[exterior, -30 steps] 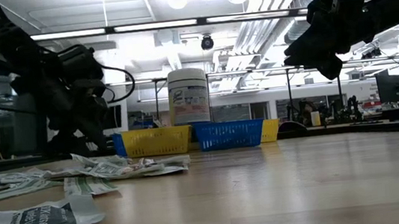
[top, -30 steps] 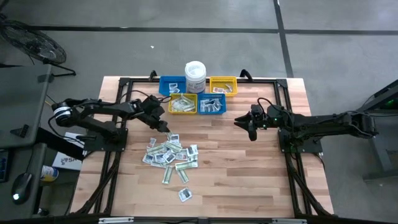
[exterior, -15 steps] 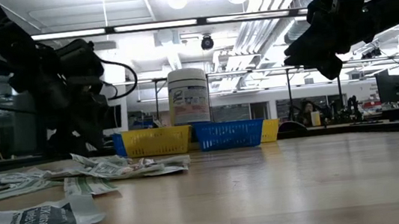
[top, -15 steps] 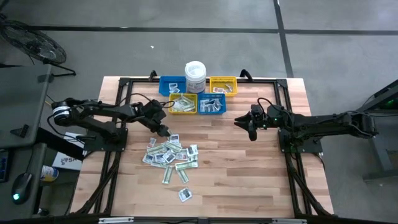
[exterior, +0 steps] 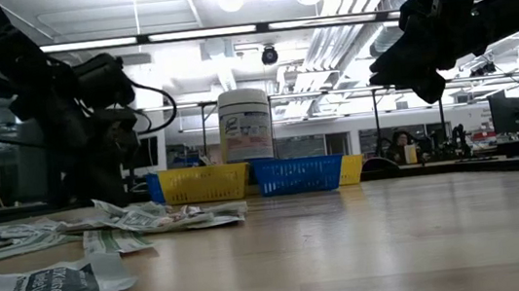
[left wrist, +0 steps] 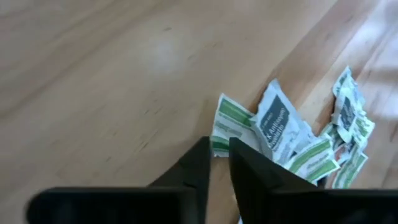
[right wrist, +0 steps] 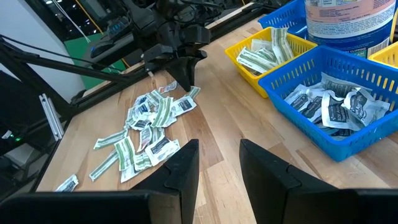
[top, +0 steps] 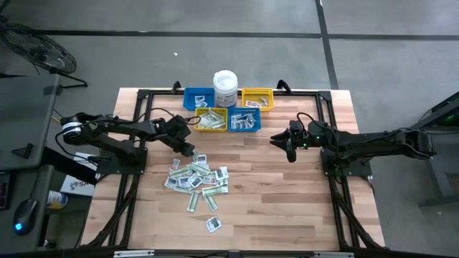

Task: Pick & Place First Aid Supplies
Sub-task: Put the green bandage pad into the left yellow bin

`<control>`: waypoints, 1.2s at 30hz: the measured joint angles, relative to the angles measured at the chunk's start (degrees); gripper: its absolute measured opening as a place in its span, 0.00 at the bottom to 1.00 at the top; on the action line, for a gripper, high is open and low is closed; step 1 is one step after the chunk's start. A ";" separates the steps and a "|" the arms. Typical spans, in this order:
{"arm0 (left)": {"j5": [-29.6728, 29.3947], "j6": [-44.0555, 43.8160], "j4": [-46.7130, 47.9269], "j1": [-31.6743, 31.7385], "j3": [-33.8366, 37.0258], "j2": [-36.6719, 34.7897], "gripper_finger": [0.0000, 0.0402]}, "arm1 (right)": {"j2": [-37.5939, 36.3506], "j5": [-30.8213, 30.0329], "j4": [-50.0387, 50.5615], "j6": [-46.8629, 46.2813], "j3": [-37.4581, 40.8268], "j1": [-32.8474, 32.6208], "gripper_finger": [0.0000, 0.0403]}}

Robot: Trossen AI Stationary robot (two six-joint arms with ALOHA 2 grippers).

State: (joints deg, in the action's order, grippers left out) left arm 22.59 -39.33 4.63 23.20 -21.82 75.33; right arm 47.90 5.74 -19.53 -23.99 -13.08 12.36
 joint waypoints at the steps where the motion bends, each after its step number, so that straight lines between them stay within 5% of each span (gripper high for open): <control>1: -0.45 0.00 0.07 0.00 0.00 0.00 0.11 | 0.00 0.00 0.00 0.02 0.00 0.01 0.27; 5: -1.48 -0.08 0.18 0.00 0.04 0.02 0.01 | 0.00 0.02 0.00 0.00 0.00 0.00 0.27; 16: -6.72 -0.46 2.34 0.00 -0.86 -2.45 0.00 | 0.00 0.00 0.00 0.00 0.00 0.00 0.27; 36: -28.64 10.42 39.01 0.00 -22.38 -9.60 0.00 | 0.00 0.00 0.00 0.00 0.00 0.02 0.27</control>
State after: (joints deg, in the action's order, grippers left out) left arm -6.05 -28.91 43.64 23.20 -44.20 65.73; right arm 47.90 5.74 -19.53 -23.99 -13.08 12.38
